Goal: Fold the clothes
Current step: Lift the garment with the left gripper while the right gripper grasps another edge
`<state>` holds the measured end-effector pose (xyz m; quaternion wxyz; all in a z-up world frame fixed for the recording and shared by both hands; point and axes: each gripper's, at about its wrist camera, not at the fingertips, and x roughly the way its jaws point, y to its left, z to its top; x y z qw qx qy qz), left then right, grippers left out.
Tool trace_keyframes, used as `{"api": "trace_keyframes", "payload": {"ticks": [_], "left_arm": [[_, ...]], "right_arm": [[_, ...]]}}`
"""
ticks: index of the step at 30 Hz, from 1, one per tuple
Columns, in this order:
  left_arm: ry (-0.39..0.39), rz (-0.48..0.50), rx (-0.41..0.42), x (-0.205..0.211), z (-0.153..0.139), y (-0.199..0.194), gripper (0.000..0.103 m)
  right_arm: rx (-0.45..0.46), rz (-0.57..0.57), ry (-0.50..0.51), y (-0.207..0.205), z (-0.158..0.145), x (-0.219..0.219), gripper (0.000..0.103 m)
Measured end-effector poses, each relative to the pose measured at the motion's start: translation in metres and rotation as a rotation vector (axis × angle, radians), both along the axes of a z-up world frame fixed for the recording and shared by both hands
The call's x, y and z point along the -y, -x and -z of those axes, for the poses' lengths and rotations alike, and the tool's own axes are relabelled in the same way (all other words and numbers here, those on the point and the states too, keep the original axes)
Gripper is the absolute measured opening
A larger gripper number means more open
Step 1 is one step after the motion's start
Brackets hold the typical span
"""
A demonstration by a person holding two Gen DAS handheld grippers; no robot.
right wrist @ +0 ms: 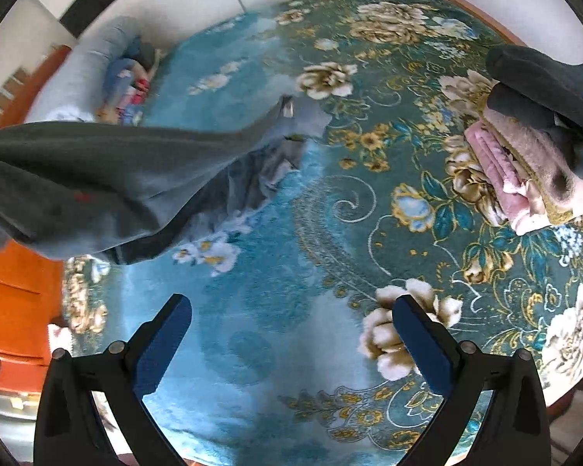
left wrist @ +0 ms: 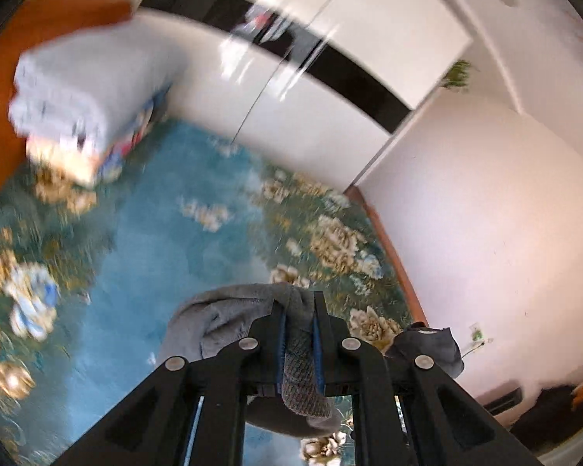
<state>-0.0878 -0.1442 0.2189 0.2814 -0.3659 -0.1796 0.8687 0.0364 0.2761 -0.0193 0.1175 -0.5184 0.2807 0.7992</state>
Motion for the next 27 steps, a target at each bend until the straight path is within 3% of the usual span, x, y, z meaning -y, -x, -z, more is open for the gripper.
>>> {"api": "trace_keyframes", "payload": {"ticks": [2, 5, 10, 13, 16, 19, 20, 21, 24, 27], "left_arm": [[0.014, 0.038, -0.034, -0.014, -0.022, -0.016, 0.012], [0.024, 0.071, -0.035, -0.039, -0.032, -0.032, 0.012], [0.031, 0.1, 0.044, -0.084, -0.021, -0.043, 0.012], [0.031, 0.137, 0.063, -0.106, -0.019, -0.055, 0.012], [0.045, 0.169, 0.069, -0.12, -0.019, -0.065, 0.012], [0.062, 0.17, 0.082, -0.124, -0.015, -0.075, 0.013], [0.064, 0.167, 0.09, -0.123, -0.011, -0.075, 0.013], [0.058, 0.152, 0.11, -0.119, -0.001, -0.068, 0.013], [0.019, 0.096, 0.195, -0.104, 0.033, -0.044, 0.023], [-0.118, 0.07, 0.369, -0.084, 0.087, -0.023, 0.037]], "right_arm": [[-0.063, -0.038, 0.033, -0.011, -0.012, 0.004, 0.103], [-0.173, -0.121, 0.076, -0.026, -0.038, 0.013, 0.103], [-0.383, -0.333, 0.005, -0.044, -0.096, 0.046, 0.103], [-0.419, -0.385, -0.09, -0.043, -0.111, 0.059, 0.103], [-0.407, -0.408, -0.185, -0.036, -0.114, 0.063, 0.085], [-0.372, -0.428, -0.174, -0.022, -0.11, 0.057, 0.057], [-0.366, -0.423, -0.151, -0.019, -0.11, 0.053, 0.027], [-0.361, -0.415, -0.122, -0.016, -0.112, 0.05, 0.008], [-0.356, -0.352, -0.087, -0.01, -0.116, 0.034, 0.007], [-0.34, -0.284, -0.118, -0.008, -0.124, 0.014, 0.007]]}}
